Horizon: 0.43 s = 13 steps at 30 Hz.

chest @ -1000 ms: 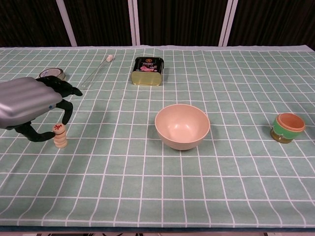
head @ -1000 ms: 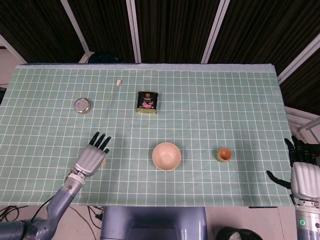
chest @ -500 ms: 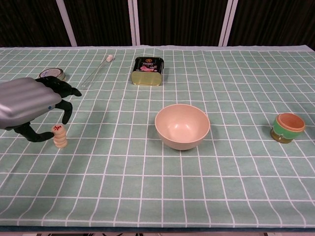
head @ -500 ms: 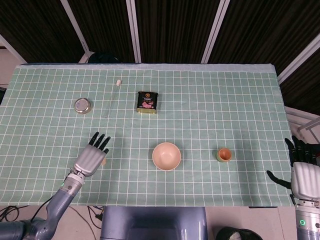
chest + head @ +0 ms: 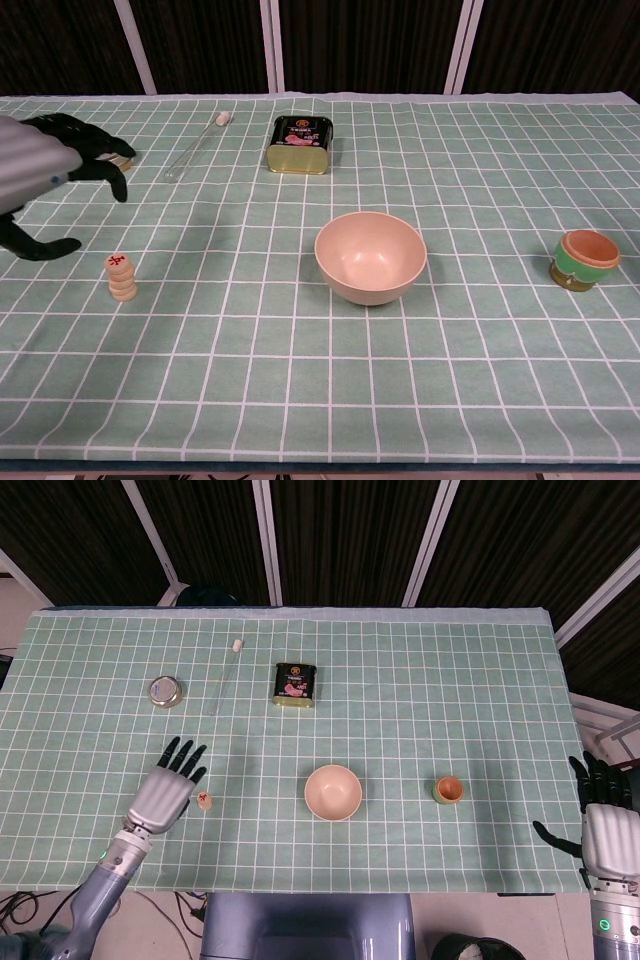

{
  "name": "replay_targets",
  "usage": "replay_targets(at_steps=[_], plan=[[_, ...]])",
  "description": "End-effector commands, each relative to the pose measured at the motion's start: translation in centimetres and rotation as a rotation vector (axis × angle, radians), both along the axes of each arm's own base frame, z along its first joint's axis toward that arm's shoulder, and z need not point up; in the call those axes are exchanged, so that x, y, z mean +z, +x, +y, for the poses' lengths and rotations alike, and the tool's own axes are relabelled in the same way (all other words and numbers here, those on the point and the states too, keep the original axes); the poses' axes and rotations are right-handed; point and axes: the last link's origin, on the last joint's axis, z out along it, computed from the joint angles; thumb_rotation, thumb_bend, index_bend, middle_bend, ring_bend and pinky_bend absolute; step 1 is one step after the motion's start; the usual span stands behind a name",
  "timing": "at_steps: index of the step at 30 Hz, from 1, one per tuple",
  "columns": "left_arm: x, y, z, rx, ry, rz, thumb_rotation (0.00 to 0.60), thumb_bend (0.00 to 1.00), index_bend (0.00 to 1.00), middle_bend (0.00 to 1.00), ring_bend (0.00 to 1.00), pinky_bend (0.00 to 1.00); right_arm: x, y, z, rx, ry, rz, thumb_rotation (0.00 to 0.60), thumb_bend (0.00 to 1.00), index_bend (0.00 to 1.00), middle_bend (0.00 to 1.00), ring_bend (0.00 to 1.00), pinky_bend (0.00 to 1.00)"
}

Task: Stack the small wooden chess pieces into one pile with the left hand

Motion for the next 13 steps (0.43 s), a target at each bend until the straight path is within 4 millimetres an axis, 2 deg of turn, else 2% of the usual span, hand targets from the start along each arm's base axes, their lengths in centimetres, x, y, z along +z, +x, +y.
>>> replay_targets(at_steps=[1,7,13], plan=[[2.8,-1.2,-1.1,0.034,0.067,-0.058,0.6,0.3,0.19,0.05,0.0,0.0,0.0,0.1,0.0,0.006,0.0,0.003,0.6,0.23,0.09,0.01,0.0,0.0],[7.0,-3.9,-2.5,0.074,0.195,-0.217,0.6,0.3,0.1,0.04,0.0,0.0,0.0,0.3,0.0,0.039,0.014,0.002,0.6,0.23,0.09,0.01,0.0,0.0],[10.1,-7.2,-3.7,0.115,0.3,-0.307,0.6,0.3,0.06,0.02,0.0,0.0,-0.2,0.6,0.1,0.098,0.048,0.014,0.6,0.23,0.09,0.01,0.0,0.0]])
